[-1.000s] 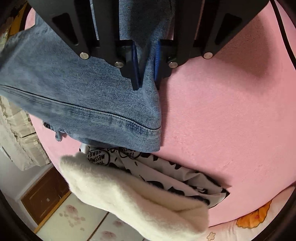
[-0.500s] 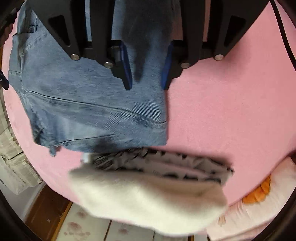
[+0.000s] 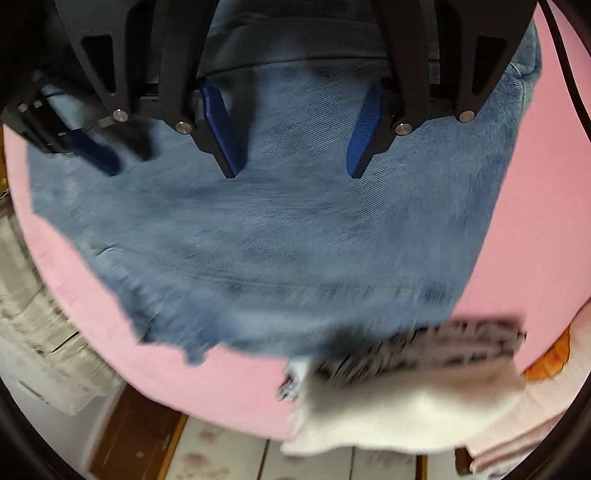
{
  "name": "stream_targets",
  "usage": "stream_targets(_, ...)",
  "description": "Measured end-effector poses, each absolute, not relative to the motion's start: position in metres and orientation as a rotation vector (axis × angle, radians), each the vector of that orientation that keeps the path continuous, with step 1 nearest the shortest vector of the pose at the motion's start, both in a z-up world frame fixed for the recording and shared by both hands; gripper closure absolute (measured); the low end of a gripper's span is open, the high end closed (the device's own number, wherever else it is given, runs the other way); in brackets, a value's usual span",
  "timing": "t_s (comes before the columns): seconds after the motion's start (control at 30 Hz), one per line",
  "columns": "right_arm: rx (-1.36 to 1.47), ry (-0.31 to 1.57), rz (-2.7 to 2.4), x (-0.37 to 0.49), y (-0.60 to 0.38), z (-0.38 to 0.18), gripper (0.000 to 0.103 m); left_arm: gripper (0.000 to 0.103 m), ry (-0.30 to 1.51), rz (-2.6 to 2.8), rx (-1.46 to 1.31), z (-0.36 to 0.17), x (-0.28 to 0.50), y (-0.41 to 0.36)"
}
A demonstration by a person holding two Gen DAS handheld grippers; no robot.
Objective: Fold large clothes
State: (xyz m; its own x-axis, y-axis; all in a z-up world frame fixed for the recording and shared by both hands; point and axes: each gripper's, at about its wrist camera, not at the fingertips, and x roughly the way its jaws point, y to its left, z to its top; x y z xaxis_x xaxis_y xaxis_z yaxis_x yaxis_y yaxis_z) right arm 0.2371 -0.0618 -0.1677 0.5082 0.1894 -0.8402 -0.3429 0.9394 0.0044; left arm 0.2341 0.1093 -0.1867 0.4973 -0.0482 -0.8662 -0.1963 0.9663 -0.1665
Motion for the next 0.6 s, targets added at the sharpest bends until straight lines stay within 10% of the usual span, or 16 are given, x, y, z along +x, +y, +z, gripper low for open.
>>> stream_targets(0.17, -0.194, 0.96, 0.158, 0.233, -0.121, -0.167, 0.071, 0.045, 1.044, 0.101, -0.27, -0.188, 0.221, 0.146)
stream_targets(0.33, -0.045, 0.989, 0.183, 0.229, -0.178, -0.166, 0.098, 0.045, 1.053, 0.063, -0.281, -0.189, 0.213, 0.173)
stream_targets(0.4, -0.056, 0.982, 0.135, 0.224, -0.181, -0.162, 0.079, 0.045, 1.052, 0.067, -0.277, -0.188, 0.211, 0.173)
stream_targets(0.6, 0.032, 0.984, 0.084, 0.221, -0.193, -0.165, 0.067, 0.039, 1.062, 0.101, -0.241, -0.188, 0.208, 0.168)
